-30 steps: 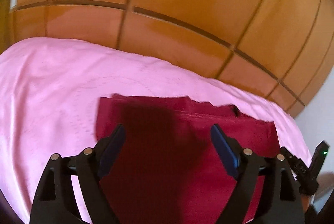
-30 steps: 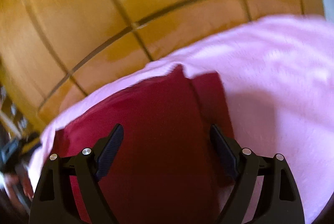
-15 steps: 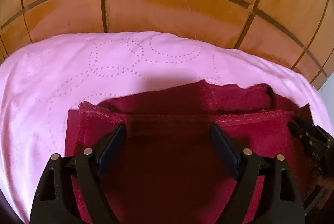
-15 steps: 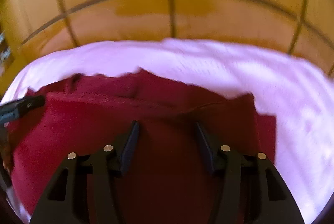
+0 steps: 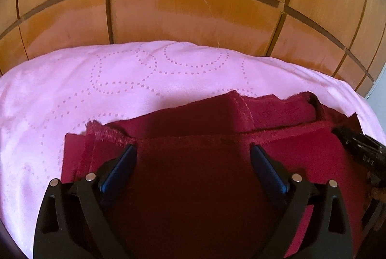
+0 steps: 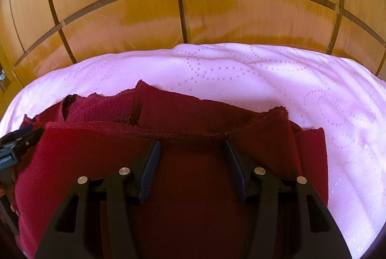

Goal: Fold small clothes

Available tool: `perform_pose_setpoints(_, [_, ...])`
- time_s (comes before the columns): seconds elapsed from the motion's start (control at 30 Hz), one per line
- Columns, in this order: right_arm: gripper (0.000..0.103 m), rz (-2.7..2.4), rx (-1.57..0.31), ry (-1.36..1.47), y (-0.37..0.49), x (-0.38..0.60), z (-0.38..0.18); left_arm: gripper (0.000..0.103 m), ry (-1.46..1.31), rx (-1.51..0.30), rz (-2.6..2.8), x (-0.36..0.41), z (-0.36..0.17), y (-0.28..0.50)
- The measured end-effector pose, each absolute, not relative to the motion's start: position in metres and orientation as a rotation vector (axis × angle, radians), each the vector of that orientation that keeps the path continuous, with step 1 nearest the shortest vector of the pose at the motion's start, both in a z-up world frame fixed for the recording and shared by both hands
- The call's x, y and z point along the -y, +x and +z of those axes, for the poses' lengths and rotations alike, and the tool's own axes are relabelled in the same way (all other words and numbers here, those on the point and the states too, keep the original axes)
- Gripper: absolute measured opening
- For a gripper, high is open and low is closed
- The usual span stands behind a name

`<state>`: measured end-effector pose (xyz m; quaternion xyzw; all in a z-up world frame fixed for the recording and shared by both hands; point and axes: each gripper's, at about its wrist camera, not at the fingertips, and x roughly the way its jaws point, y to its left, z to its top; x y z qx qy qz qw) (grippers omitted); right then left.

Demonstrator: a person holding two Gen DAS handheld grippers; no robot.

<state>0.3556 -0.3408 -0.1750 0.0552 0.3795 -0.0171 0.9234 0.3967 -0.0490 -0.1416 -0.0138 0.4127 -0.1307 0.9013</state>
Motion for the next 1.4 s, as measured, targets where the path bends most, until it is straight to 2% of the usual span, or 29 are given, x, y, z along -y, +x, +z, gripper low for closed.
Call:
perform_pose_setpoints(0.37, [0.053, -0.036, -0.773, 0.104, 0.355, 0.340, -0.174, 0.096, 0.002, -0.789, -0.284, 0.038, -0.126, 0.319])
perform_pose_setpoints(0.6, [0.054, -0.028, -0.737, 0.111, 0.348, 0.343, -0.171, 0.100, 0.019, -0.854, -0.265, 0.040, -0.146, 0.334])
perform_pose_setpoints(0.67, [0.059, -0.025, -0.719, 0.122, 0.344, 0.345, -0.168, 0.100, 0.007, -0.855, -0.276, 0.039, -0.147, 0.335])
perform_pose_setpoints(0.77, [0.078, -0.009, -0.655, 0.148, 0.328, 0.348, -0.158, 0.100, -0.035, -0.851, -0.301, 0.033, -0.148, 0.335])
perform_pose_setpoints(0.8, [0.081, 0.005, -0.628, 0.167, 0.322, 0.351, -0.154, 0.101, -0.041, -0.849, -0.305, 0.032, -0.148, 0.335])
perform_pose_setpoints(0.9, [0.081, 0.007, -0.563, 0.267, 0.288, 0.367, -0.144, 0.101, -0.051, -0.843, -0.313, 0.030, -0.145, 0.333])
perform_pose_setpoints(1.03, [0.081, -0.035, -0.583, 0.399, 0.238, 0.391, -0.149, 0.100, -0.064, -0.811, -0.317, 0.027, -0.132, 0.318])
perform_pose_setpoints(1.23, [0.081, -0.090, -0.585, 0.606, 0.163, 0.425, -0.165, 0.100, -0.254, -0.696, -0.401, 0.017, -0.107, 0.268])
perform_pose_setpoints(1.3, [0.081, -0.088, -0.598, 0.677, 0.147, 0.434, -0.173, 0.096, -0.259, -0.682, -0.427, 0.019, -0.107, 0.253])
perform_pose_setpoints(1.37, [0.081, -0.076, -0.621, 0.727, 0.137, 0.436, -0.181, 0.084, -0.236, -0.676, -0.453, 0.026, -0.108, 0.239])
perform_pose_setpoints(1.4, [0.081, -0.070, -0.631, 0.745, 0.133, 0.435, -0.184, 0.083, -0.220, -0.677, -0.457, 0.029, -0.110, 0.233])
